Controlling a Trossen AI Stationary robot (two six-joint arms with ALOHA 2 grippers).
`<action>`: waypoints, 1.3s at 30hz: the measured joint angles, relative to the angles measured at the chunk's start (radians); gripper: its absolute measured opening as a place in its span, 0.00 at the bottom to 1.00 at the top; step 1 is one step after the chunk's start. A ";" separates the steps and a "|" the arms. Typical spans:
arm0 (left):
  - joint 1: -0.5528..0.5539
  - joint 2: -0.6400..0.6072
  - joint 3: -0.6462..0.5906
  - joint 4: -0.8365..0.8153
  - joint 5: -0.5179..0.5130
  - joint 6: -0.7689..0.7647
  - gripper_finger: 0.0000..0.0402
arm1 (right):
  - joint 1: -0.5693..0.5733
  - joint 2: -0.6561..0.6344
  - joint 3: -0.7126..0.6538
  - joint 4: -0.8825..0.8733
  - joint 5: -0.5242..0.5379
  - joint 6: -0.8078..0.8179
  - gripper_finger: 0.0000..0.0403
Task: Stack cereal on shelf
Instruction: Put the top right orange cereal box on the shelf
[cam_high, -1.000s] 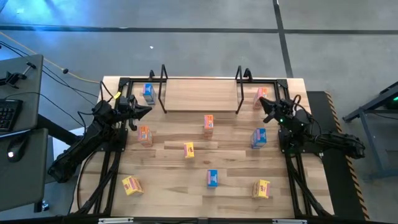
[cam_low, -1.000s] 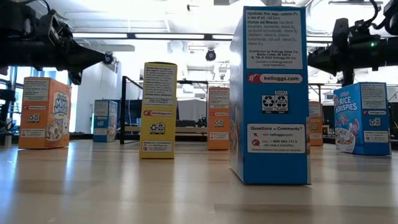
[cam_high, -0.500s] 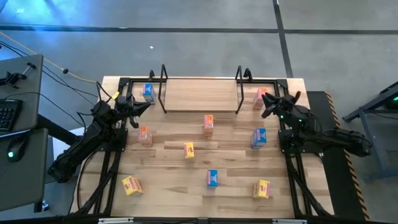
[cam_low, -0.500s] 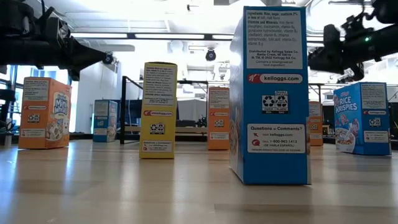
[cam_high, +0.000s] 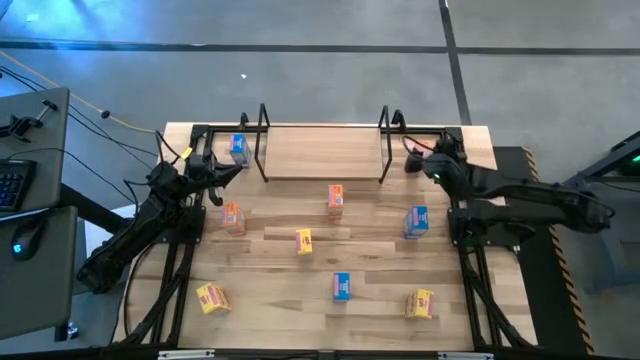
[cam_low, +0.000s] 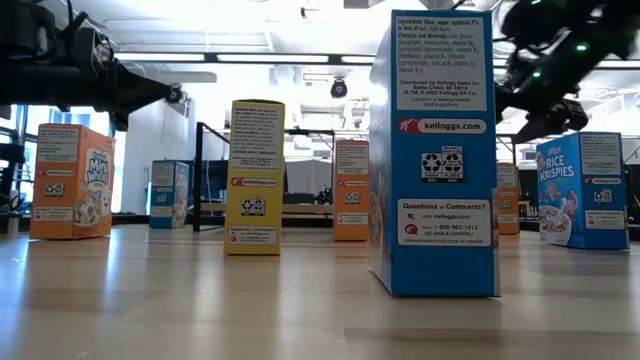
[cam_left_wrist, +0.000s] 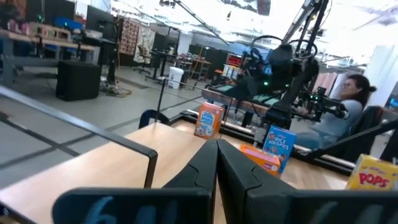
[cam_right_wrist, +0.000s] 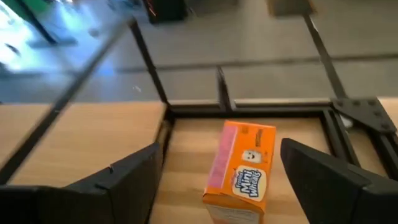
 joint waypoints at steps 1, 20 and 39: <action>0.000 0.000 0.000 -0.005 0.000 -0.009 0.01 | -0.024 0.037 0.028 -0.027 -0.027 0.017 0.80; 0.000 0.000 0.000 -0.030 0.000 0.011 0.01 | -0.376 0.410 0.342 -0.309 -0.422 0.017 0.80; 0.001 0.004 0.000 -0.054 -0.018 0.019 0.01 | -0.401 0.423 0.421 -0.434 -0.448 -0.186 0.81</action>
